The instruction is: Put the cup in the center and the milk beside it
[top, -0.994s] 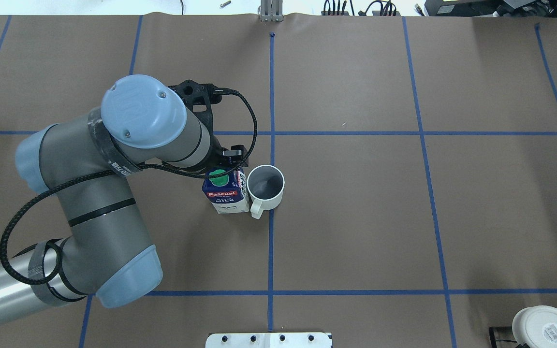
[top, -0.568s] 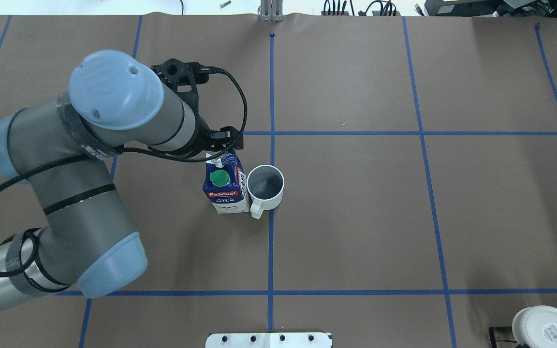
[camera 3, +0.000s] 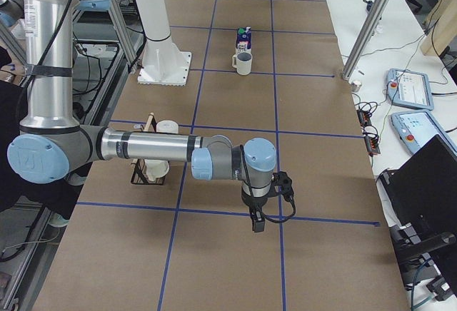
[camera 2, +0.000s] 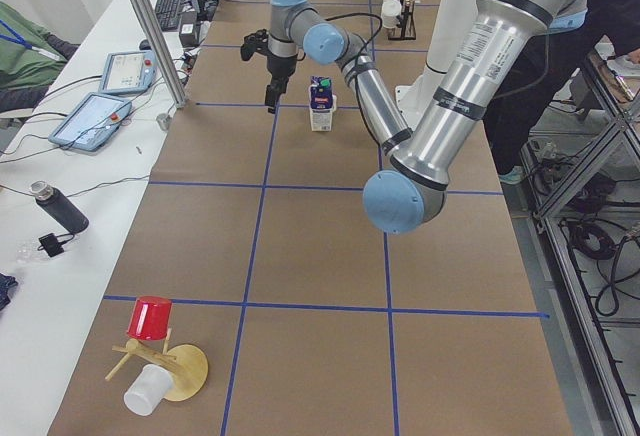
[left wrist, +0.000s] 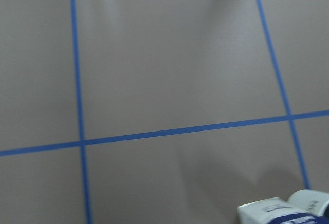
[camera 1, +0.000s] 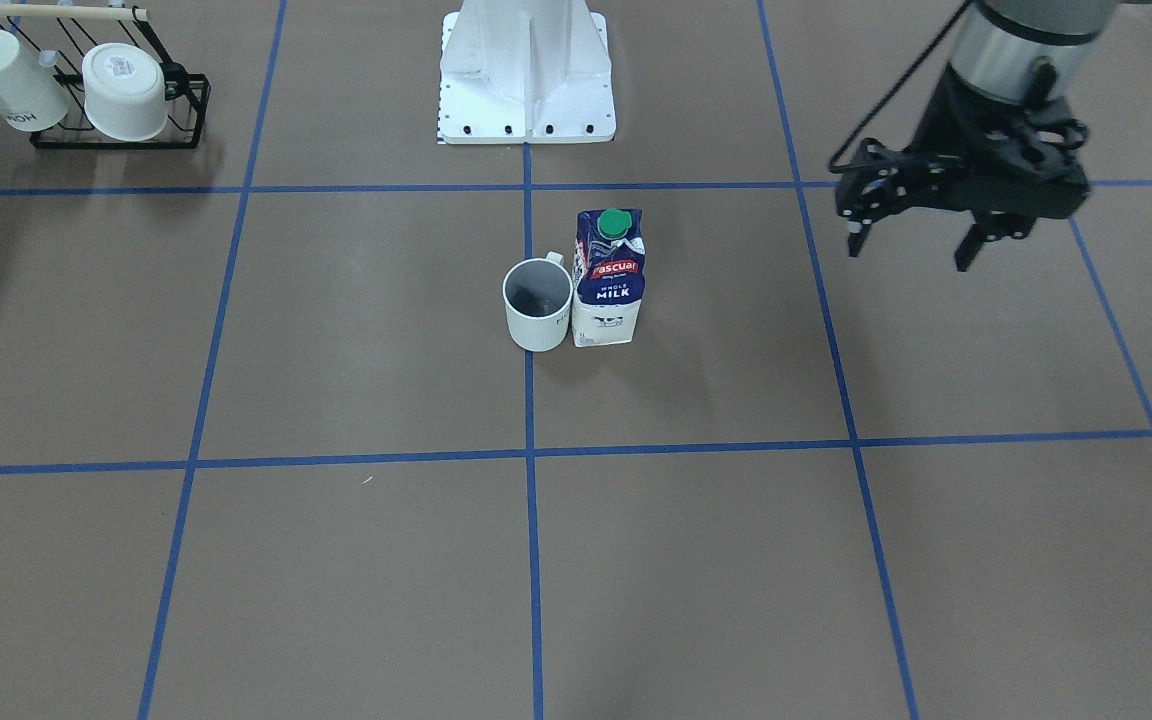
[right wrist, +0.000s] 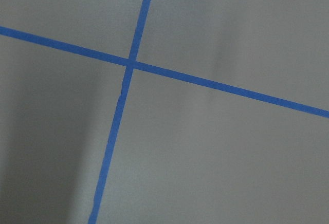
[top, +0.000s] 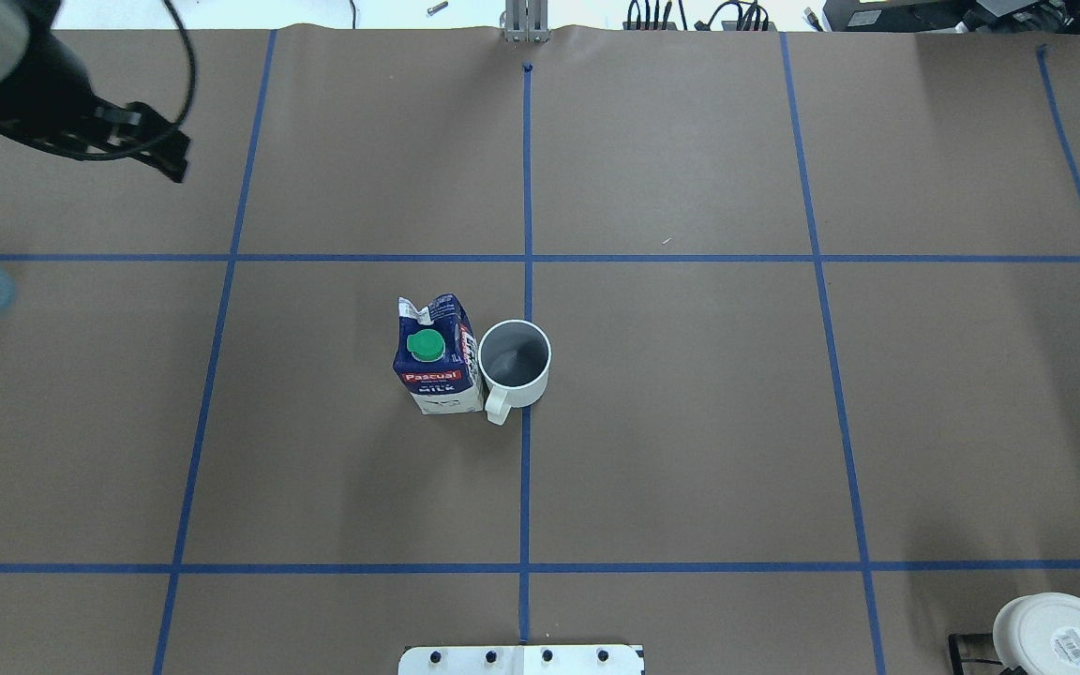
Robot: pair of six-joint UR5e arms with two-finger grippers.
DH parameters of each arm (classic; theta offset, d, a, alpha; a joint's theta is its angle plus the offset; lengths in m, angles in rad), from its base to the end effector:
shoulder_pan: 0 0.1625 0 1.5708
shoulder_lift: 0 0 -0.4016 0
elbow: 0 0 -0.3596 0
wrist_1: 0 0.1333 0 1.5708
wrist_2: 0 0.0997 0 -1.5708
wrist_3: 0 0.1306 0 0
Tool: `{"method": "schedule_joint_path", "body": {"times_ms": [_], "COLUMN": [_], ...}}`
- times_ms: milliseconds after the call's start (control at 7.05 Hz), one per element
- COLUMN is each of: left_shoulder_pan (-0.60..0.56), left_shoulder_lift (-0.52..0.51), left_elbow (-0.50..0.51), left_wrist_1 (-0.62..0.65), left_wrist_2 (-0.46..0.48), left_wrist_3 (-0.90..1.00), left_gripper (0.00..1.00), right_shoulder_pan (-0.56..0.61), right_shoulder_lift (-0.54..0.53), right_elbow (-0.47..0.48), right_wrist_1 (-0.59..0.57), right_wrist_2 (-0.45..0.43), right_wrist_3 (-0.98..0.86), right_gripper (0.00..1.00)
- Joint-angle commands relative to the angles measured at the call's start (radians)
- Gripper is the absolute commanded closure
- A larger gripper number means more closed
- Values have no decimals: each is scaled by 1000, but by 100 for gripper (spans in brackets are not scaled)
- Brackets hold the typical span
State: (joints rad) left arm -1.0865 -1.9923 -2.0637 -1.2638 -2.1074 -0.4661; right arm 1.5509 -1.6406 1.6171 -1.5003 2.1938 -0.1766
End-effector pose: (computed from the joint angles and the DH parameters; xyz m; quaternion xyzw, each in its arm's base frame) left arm 0.1877 -0.4998 0.2793 0.1407 0.3569 0.0876 0.9193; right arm 0.0484 -0.4371 0.6728 0.0463 -0.3037 -0.1005 0.9463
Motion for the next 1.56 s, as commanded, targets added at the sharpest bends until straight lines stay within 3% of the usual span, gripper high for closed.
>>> {"method": "schedule_joint_path", "body": {"times_ms": [0,142,284,426,568,994,1419], "left_shoulder_pan": [-274,-391,-450,-482,-554,-556,-555], "left_shoulder_lift": [183,231,272,297,302,435,474], "left_elbow": [122,236,369,458,523,475,389], "left_wrist_1": [-5,-3,-3,-26,-61,-154,-206], "left_wrist_2": [-95,-147,-152,-142,-141,-148,-149], "left_wrist_3": [516,758,858,848,816,742,747], "left_gripper": [2,2,2,2,2,2,2], "right_shoulder_pan": [0,0,0,0,0,1,1], "right_shoulder_lift": [-21,-25,-27,-28,-31,-31,-41], "right_elbow": [0,-6,-8,-22,-23,16,154], "right_wrist_1": [0,0,-1,-6,-3,-15,-205], "right_wrist_2": [0,1,3,9,70,90,84], "right_wrist_3": [-6,-6,-7,2,3,-3,-4], "right_gripper": [0,0,0,0,0,0,0]}}
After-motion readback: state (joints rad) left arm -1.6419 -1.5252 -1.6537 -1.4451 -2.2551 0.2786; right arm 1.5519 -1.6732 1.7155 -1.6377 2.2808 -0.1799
